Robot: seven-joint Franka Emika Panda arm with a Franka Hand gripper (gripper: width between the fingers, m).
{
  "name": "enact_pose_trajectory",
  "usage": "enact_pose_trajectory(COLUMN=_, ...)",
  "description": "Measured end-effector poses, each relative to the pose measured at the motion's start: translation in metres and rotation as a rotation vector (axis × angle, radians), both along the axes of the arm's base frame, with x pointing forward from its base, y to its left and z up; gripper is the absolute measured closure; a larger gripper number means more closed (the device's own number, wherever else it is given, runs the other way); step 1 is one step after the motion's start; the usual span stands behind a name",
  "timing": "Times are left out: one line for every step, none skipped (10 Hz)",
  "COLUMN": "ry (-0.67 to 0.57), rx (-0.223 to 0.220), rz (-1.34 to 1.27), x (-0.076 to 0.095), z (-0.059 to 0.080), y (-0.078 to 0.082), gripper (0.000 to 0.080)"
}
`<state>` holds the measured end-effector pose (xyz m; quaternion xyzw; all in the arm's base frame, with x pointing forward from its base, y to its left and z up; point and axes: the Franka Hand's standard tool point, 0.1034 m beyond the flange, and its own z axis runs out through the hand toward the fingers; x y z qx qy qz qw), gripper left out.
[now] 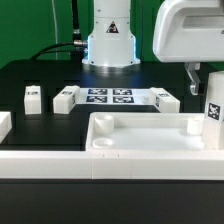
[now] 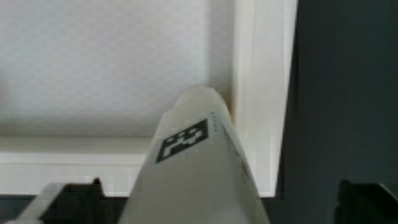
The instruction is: Assemble desk
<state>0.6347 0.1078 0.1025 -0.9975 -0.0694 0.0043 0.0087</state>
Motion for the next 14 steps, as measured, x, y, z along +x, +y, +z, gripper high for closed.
enact_pose_trajectory(ry=0.000, rx=0.001, rz=0.079, x=0.0000, z=-0.0008, y=-0.0016, gripper=0.0150)
enact_pose_trajectory(ry=0.000, rx=0.001, rz=0.120, x=0.0000, z=-0.0013, y=-0.0031, gripper=0.0150)
enact_pose_trajectory(ry=0.000, rx=0.002, rz=0.135, x=0.0000, z=-0.0014, y=-0.0030, gripper=0.0285)
enact_pose_trajectory(ry=0.000, rx=0.002, rz=0.134, x=-0.0001, z=-0.0015, y=-0.0031, gripper=0.0424)
enact_pose_trajectory(ry=0.000, rx=0.002, rz=0.134, x=0.0000, z=-0.0016, y=-0.0035, gripper=0.0511)
enact_pose_trajectory(ry=0.000, rx=0.002, rz=0.134, x=-0.0001, z=-0.0016, y=-0.0034, gripper=0.0511)
enact_pose_trajectory(ry=0.000, rx=0.002, rz=0.128, x=-0.0001, z=-0.0016, y=-0.0034, gripper=0.0511)
enact_pose_trajectory(ry=0.000, rx=0.002, rz=0.101, x=0.0000, z=-0.0016, y=-0.0034, gripper=0.0511)
enact_pose_trajectory(ry=-0.008, rx=0.022, rz=0.070, x=0.0007, z=-0.0017, y=-0.0057, gripper=0.0511)
enact_pose_trajectory(ry=-0.005, rx=0.041, rz=-0.003, x=0.0008, z=-0.0014, y=-0.0068, gripper=0.0511)
enact_pose_trajectory(ry=-0.002, rx=0.045, rz=-0.120, x=0.0008, z=-0.0018, y=-0.0063, gripper=0.0511)
enact_pose_trajectory(ry=-0.010, rx=0.052, rz=-0.273, x=0.0016, z=-0.0021, y=-0.0063, gripper=0.0509)
enact_pose_trajectory(ry=-0.009, rx=0.052, rz=-0.323, x=0.0015, z=-0.0020, y=-0.0057, gripper=0.0509)
enact_pose_trajectory(ry=-0.003, rx=0.051, rz=-0.447, x=0.0013, z=-0.0021, y=-0.0044, gripper=0.0509)
